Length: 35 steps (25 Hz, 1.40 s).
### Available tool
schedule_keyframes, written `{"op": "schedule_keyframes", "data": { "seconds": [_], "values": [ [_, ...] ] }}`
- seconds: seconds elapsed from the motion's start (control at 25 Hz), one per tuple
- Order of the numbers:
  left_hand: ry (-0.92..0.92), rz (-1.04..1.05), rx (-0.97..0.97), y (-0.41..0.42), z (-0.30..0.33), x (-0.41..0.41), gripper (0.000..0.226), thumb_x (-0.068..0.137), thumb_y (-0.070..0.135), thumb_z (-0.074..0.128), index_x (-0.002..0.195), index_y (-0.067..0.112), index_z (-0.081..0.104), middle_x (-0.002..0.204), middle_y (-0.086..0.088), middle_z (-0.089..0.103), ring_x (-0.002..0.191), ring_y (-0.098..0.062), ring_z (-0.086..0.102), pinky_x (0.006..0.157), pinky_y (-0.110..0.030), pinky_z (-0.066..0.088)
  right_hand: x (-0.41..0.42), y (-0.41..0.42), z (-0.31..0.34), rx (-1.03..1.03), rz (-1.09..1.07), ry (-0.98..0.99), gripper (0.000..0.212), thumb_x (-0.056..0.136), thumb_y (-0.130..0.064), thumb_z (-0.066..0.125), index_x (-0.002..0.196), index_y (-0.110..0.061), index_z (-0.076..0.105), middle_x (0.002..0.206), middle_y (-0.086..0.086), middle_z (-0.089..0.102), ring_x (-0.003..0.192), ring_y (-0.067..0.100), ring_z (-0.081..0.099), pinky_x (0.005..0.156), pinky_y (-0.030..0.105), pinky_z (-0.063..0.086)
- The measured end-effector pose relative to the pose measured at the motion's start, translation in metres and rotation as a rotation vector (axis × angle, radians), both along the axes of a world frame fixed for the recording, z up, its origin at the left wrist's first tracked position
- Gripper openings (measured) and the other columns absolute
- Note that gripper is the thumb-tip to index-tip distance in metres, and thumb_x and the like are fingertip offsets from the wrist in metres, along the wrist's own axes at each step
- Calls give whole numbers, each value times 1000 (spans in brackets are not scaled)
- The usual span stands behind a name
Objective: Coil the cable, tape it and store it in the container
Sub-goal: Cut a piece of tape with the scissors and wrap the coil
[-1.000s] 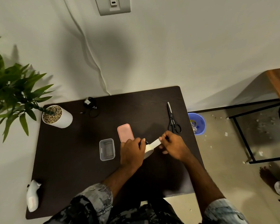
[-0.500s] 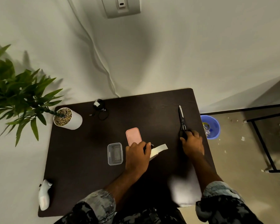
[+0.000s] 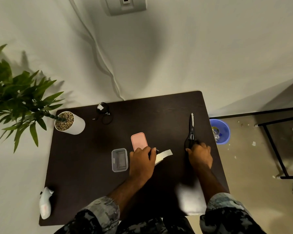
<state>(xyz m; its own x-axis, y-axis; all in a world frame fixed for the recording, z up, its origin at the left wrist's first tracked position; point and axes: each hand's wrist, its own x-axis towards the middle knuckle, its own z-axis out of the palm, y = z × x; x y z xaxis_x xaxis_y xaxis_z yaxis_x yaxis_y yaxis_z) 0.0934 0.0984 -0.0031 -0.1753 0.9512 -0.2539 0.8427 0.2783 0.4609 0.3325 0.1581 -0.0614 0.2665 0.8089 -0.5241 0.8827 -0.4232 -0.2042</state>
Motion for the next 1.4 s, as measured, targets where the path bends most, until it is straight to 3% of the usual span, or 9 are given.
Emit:
{"op": "schedule_keyframes", "data": {
  "seconds": [0.16, 0.36, 0.48, 0.56, 0.64, 0.8, 0.96, 1.24, 1.4],
  "values": [
    [-5, 16, 18, 0, 4, 1, 51, 98, 62, 25, 91, 29, 64, 89, 6, 70, 80, -10, 61, 84, -39, 52, -6, -16, 3, -48, -231, 25, 58, 91, -47, 75, 127, -7, 55, 127, 19, 67, 125, 39, 56, 92, 51, 55],
    [-10, 39, 30, -4, 8, -2, 41, 101, 56, 33, 86, 30, 61, 86, 5, 69, 76, -11, 59, 79, -35, 49, -1, -37, 7, -171, -219, 43, 40, 88, -38, 76, 115, -8, 67, 116, 16, 72, 104, 35, 71, 80, 37, 54],
    [-8, 94, 70, -3, 14, -6, 35, 103, 48, 39, 81, 27, 58, 83, 0, 68, 74, -14, 56, 75, -41, 49, 2, -52, -1, -155, -265, 425, 29, 87, -24, 81, 109, -11, 68, 105, 15, 74, 73, 24, 74, 57, 30, 59],
    [19, 122, 92, -1, 17, -11, 36, 104, 43, 43, 83, 22, 63, 79, 0, 63, 74, -17, 54, 74, -45, 49, -1, -70, -2, -158, -345, 668, 35, 87, -16, 84, 116, -5, 67, 104, 22, 73, 61, 16, 67, 45, 24, 52],
    [57, 127, 95, 0, 19, -17, 37, 104, 43, 43, 85, 19, 65, 78, 0, 62, 75, -18, 56, 74, -48, 51, -5, -88, 10, -268, -377, 843, 48, 85, -27, 87, 119, -3, 63, 89, 17, 71, 52, 12, 58, 43, 23, 45],
    [175, 112, 63, -2, 18, -30, 42, 105, 44, 40, 89, 18, 69, 82, -4, 69, 80, -19, 60, 81, -42, 47, -6, -115, 18, -503, -186, 1007, 77, 71, -50, 92, 125, -7, 57, 94, 9, 64, 66, 12, 58, 53, 26, 45],
    [236, 94, 115, -9, 24, -34, 40, 104, 41, 44, 90, 16, 70, 83, -5, 70, 81, -20, 61, 82, -38, 36, -26, -134, 24, -597, -16, 1034, 73, 75, -51, 90, 128, -13, 56, 109, 8, 63, 84, 16, 63, 59, 27, 49],
    [270, 4, 111, -22, 23, -36, 42, 104, 44, 36, 96, 22, 70, 87, 1, 70, 90, -19, 60, 84, -37, 31, -46, -130, 53, -602, 18, 1084, 68, 79, -43, 87, 130, -13, 54, 112, 9, 66, 83, 13, 66, 61, 25, 52],
    [284, -85, 172, -31, 24, -35, 27, 103, 34, 50, 104, 20, 73, 88, -1, 72, 91, -24, 61, 79, -41, 33, -48, -125, 62, -580, 39, 1069, 71, 77, -49, 85, 130, -12, 56, 113, 12, 67, 80, 14, 65, 61, 25, 52]
  ]
}}
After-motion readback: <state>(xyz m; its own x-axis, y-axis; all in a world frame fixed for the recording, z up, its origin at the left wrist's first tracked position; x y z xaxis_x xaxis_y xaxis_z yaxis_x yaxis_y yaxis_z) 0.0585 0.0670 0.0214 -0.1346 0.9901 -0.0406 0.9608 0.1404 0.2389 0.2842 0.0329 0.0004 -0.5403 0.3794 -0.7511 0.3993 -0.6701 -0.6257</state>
